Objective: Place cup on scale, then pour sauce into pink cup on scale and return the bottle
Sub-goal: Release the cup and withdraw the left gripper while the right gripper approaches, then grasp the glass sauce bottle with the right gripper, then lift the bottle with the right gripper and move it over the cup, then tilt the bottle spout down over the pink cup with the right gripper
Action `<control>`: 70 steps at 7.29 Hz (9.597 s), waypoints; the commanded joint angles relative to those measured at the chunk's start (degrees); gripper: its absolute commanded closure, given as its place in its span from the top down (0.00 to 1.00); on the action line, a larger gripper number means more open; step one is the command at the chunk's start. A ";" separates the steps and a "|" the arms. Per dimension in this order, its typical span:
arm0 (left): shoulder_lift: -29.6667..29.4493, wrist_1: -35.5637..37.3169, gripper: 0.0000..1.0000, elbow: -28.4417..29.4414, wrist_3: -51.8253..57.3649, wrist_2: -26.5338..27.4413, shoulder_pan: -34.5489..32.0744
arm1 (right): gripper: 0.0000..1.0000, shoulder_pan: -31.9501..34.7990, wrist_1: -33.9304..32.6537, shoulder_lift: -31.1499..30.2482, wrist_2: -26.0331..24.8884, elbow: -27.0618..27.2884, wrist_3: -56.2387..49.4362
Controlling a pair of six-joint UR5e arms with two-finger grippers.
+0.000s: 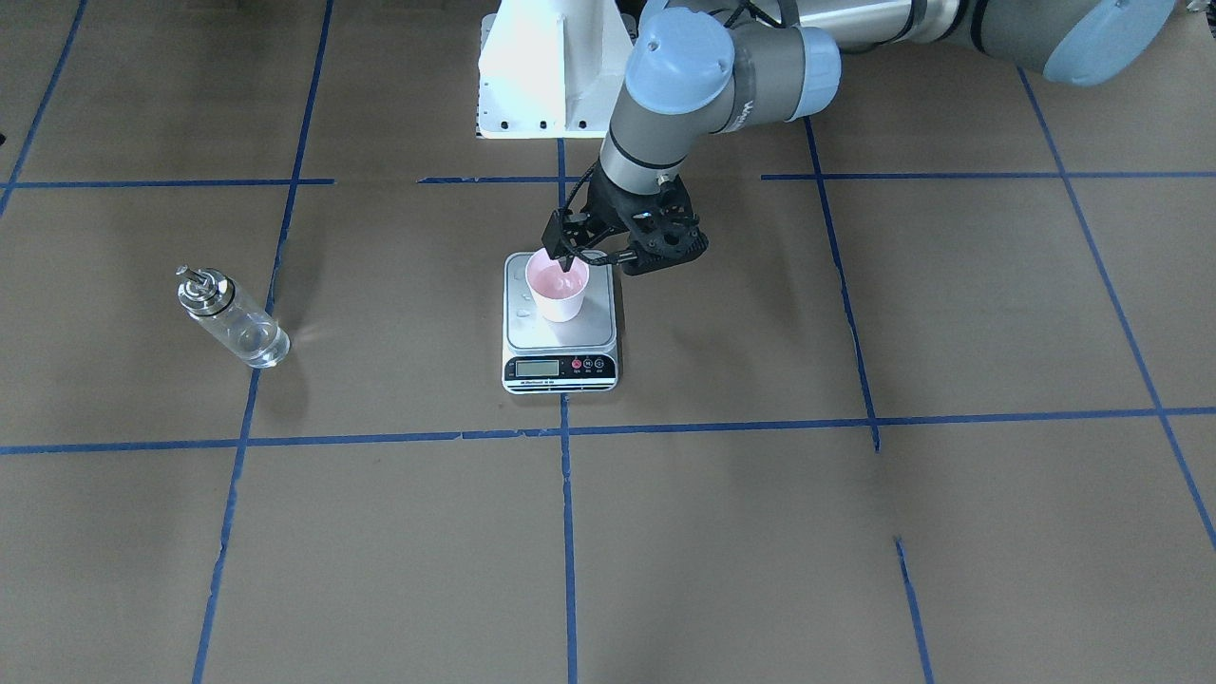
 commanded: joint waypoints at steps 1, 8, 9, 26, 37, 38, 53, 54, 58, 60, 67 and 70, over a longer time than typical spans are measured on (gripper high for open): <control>3.07 0.70 1.00 -5.42 1.26 -0.18 -1.79 | 1.00 -7.62 0.74 -1.45 -5.43 7.76 12.81; 15.70 9.68 1.00 -21.51 21.98 -2.38 -12.42 | 1.00 -60.59 24.38 -12.52 -71.66 5.35 46.35; 18.25 9.68 1.00 -21.95 27.06 -2.38 -13.57 | 1.00 -65.09 29.87 -12.52 -80.01 1.06 48.21; 34.80 8.80 1.00 -18.62 72.37 -1.94 -33.97 | 1.00 -58.46 56.20 4.16 -99.34 -32.46 22.30; 34.28 8.88 1.00 -18.53 71.85 -2.02 -34.41 | 0.00 -54.43 56.38 9.09 -95.14 -35.11 20.47; 34.19 8.80 1.00 -18.53 71.76 -2.02 -34.41 | 0.00 -51.46 57.68 10.49 -91.55 -34.58 16.10; 40.25 -12.48 1.00 12.58 105.51 -10.99 -55.33 | 0.00 -56.15 37.31 27.72 -112.76 -29.56 -23.65; 40.43 -12.65 1.00 14.41 105.60 -10.99 -55.24 | 0.00 -56.78 34.78 28.16 -114.79 -29.39 -26.80; 38.94 -11.68 1.00 14.51 104.72 -10.99 -55.15 | 0.00 -60.29 28.18 31.23 -120.60 -30.44 -29.56; 38.58 -11.68 1.00 14.17 99.82 -11.08 -55.15 | 0.00 -61.88 25.36 31.51 -122.97 -30.88 -31.66; 37.88 -11.59 1.00 14.34 99.80 -10.99 -55.15 | 0.00 -62.94 22.28 35.29 -128.96 -37.65 -46.32; 37.62 -11.68 1.00 14.52 99.80 -10.99 -55.06 | 0.00 -63.11 22.19 35.46 -131.24 -38.88 -51.15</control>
